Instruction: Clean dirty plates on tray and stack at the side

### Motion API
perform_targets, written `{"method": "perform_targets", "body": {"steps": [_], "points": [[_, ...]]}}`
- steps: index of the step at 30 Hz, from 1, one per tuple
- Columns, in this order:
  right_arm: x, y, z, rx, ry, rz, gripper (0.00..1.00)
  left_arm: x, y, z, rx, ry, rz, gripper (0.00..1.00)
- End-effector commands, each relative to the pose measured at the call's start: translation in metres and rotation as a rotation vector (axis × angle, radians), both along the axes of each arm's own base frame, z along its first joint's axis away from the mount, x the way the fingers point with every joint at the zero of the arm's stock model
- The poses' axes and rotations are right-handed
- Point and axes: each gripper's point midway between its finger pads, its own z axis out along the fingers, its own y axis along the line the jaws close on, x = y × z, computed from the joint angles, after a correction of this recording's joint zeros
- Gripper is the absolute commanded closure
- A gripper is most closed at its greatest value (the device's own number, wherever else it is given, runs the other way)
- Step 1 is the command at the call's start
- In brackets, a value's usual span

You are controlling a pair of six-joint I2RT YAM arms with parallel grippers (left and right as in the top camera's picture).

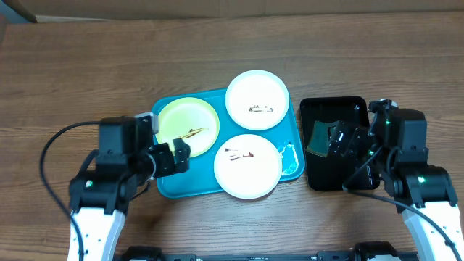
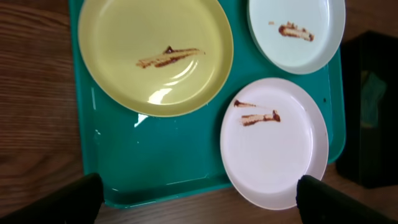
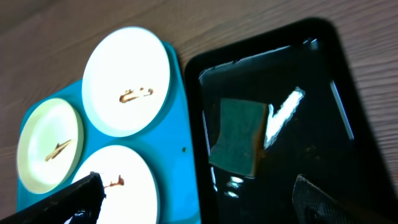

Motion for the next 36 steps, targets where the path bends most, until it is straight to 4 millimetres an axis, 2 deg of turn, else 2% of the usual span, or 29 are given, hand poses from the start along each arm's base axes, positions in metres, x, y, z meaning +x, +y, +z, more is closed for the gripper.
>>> {"method": "perform_targets", "body": {"steps": [1,6,8,13,17,18,21,22,23,25,27,31,34,36], "points": [[0.008,0.003,0.008,0.014,-0.017,0.010,0.03,0.003,-0.023,-0.010,-0.015,0.063,-0.054,0.00],[0.012,0.003,-0.001,0.012,0.013,0.007,0.00,-0.002,-0.046,-0.042,0.037,0.197,-0.086,0.05],[0.012,0.003,-0.002,0.013,0.017,0.006,0.00,-0.004,-0.055,-0.054,0.040,0.249,-0.095,0.14],[0.012,0.003,-0.002,0.014,0.017,0.005,0.00,-0.013,-0.070,-0.086,0.087,0.370,-0.159,0.28],[0.012,0.003,-0.002,0.014,0.018,0.005,0.00,-0.021,-0.075,-0.115,0.160,0.467,-0.192,0.28],[0.012,0.003,-0.002,0.014,0.019,0.005,0.00,-0.022,-0.076,-0.126,0.174,0.499,-0.198,0.32],[0.011,0.004,-0.002,0.020,0.021,0.011,0.00,-0.020,-0.077,-0.141,0.187,0.528,-0.198,0.41],[0.011,0.005,-0.002,0.024,0.021,0.013,0.00,-0.019,-0.078,-0.145,0.188,0.534,-0.198,0.48],[0.011,0.006,-0.002,0.030,0.022,0.018,0.00,-0.017,-0.078,-0.148,0.188,0.536,-0.198,0.53],[0.010,0.008,-0.002,0.037,0.022,0.025,0.00,-0.015,-0.079,-0.154,0.189,0.538,-0.198,0.55],[0.010,0.007,-0.002,0.037,0.022,0.025,0.00,-0.013,-0.080,-0.156,0.188,0.534,-0.198,0.64],[0.010,0.007,-0.002,0.036,0.022,0.025,0.00,-0.010,-0.082,-0.156,0.184,0.523,-0.198,0.74],[0.010,0.007,-0.002,0.036,0.022,0.025,0.00,-0.008,-0.083,-0.156,0.181,0.514,-0.199,0.86],[0.010,0.007,-0.002,0.035,0.022,0.024,0.00,-0.007,-0.083,-0.156,0.180,0.510,-0.199,0.89]]}}
